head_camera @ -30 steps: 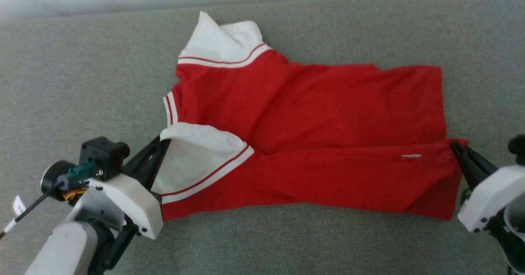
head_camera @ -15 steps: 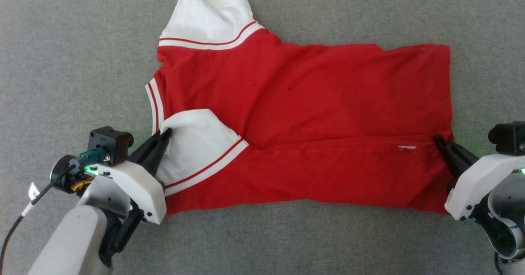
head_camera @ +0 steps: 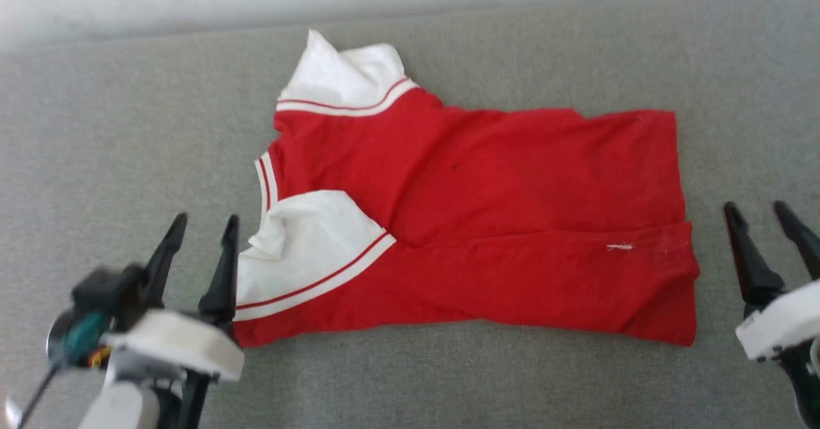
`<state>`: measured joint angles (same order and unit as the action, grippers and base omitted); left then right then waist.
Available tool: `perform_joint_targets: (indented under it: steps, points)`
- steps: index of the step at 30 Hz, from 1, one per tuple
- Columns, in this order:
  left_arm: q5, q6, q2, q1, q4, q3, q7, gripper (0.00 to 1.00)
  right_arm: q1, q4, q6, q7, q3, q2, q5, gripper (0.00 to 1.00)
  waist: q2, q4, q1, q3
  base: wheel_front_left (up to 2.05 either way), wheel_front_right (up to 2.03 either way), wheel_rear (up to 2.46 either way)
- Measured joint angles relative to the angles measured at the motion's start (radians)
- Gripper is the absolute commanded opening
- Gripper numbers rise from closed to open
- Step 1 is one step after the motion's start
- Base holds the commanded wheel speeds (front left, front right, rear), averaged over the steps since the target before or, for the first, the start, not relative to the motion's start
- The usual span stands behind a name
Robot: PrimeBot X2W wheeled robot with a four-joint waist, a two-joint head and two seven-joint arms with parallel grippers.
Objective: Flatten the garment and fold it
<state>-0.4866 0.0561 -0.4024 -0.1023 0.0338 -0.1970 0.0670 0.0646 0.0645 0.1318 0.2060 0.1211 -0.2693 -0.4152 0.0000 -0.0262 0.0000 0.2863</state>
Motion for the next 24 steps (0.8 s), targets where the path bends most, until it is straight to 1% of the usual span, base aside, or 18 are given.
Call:
perform_joint_targets:
  steps: [1, 4, 9, 12, 15, 17, 19, 24]
  points:
    - [0.007, 0.014, 0.005, 0.023, 0.016, 0.009, 0.029, 1.0, -0.013, 0.012, 0.0, -0.033, 0.02, 0.017, 0.025, 1.0, 0.0, 0.002, -0.0001, -0.012, 0.0, 0.0, 0.0]
    - [0.007, 0.058, 0.047, 0.099, 0.052, 0.034, 0.112, 1.0, -0.063, 0.039, 0.0, -0.123, 0.043, 0.069, 0.104, 1.0, -0.0001, 0.008, -0.0001, -0.047, 0.0, 0.0, 0.0]
    - [0.017, 0.108, 0.106, 0.214, 0.079, 0.049, 0.17, 1.0, -0.145, 0.057, 0.0, -0.247, 0.06, 0.159, 0.204, 1.0, 0.0, 0.019, -0.0002, -0.098, 0.0, 0.0, 0.0]
    - [0.023, 0.118, 0.133, 0.266, 0.072, 0.048, 0.18, 1.0, -0.18, 0.057, 0.0, -0.293, 0.072, 0.187, 0.241, 1.0, 0.0, 0.027, -0.0002, -0.124, 0.0, 0.0, 0.0]
    - [0.034, 0.12, 0.133, 0.281, 0.067, 0.037, 0.179, 1.0, -0.201, 0.057, 0.0, -0.307, 0.075, 0.202, 0.258, 1.0, 0.0, 0.035, -0.0002, -0.144, 0.0, 0.0, 0.0]
    - [0.043, 0.119, 0.12, 0.279, 0.067, 0.027, 0.15, 1.0, -0.204, 0.059, 0.0, -0.31, 0.076, 0.206, 0.274, 1.0, 0.0, 0.04, -0.0002, -0.153, 0.0, 0.0, 0.0]
    - [0.049, 0.105, 0.095, 0.271, 0.063, 0.013, 0.102, 1.0, -0.204, 0.064, 0.0, -0.312, 0.076, 0.208, 0.287, 1.0, 0.0, 0.045, -0.0002, -0.157, 0.0, 0.0, 0.0]
    - [0.05, 0.06, 0.022, 0.188, 0.031, -0.036, -0.103, 1.0, -0.2, 0.072, 0.0, -0.307, 0.065, 0.212, 0.293, 1.0, 0.0, 0.045, 0.0, -0.142, 0.0, 0.0, 0.0]
